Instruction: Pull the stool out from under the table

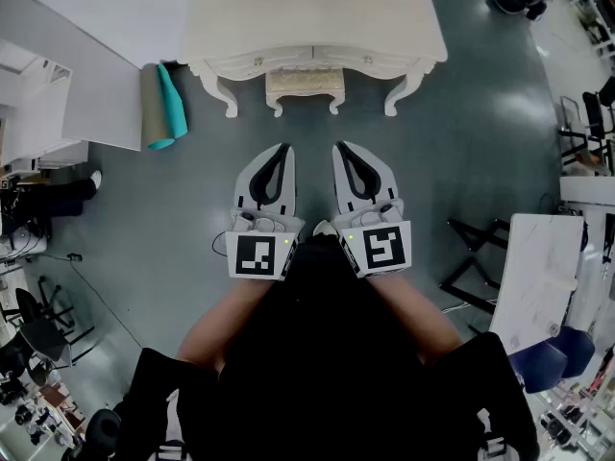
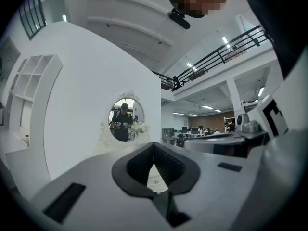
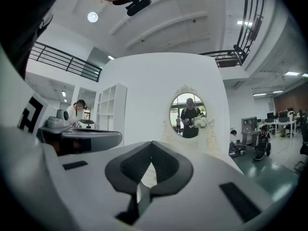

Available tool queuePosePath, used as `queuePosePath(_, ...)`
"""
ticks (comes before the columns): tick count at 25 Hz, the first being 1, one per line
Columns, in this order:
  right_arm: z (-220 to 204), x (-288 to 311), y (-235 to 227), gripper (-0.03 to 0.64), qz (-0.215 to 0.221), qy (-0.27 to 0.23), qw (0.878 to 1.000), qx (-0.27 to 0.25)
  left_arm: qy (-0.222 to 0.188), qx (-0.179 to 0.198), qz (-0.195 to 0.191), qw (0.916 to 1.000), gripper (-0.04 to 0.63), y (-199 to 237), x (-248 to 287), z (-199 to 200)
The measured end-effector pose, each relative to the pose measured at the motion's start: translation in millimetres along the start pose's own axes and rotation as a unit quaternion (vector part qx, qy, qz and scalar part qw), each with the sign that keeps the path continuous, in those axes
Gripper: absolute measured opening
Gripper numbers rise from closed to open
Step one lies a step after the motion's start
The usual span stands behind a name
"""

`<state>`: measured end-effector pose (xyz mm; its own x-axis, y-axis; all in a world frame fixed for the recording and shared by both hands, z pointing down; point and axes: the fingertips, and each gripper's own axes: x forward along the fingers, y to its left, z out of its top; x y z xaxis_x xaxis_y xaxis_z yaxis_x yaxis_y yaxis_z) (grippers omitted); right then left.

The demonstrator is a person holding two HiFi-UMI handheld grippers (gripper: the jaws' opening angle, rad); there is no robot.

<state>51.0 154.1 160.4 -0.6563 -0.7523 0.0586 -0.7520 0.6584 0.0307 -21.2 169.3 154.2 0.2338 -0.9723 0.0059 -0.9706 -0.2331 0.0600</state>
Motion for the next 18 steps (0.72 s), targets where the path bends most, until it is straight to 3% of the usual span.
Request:
queuePosePath(5, 1, -1, 3, 0.018, 0.002, 0.002, 1.000, -0.010, 0.004, 0.013, -0.012, 0.9998, 0.014, 0, 1, -4)
queuePosePath(10, 5, -8, -5, 0.018, -0.010, -0.014, 1.000, 0.005, 0.036, 0.012, -0.008, 0.9992, 0.014, -1, 4, -16)
queuePosePath(18, -15, -32, -26, 0.019, -0.026, 0.001, 1.000, 0.006, 0.028, 0.009, 0.000, 0.9996, 0.014, -11, -11, -19)
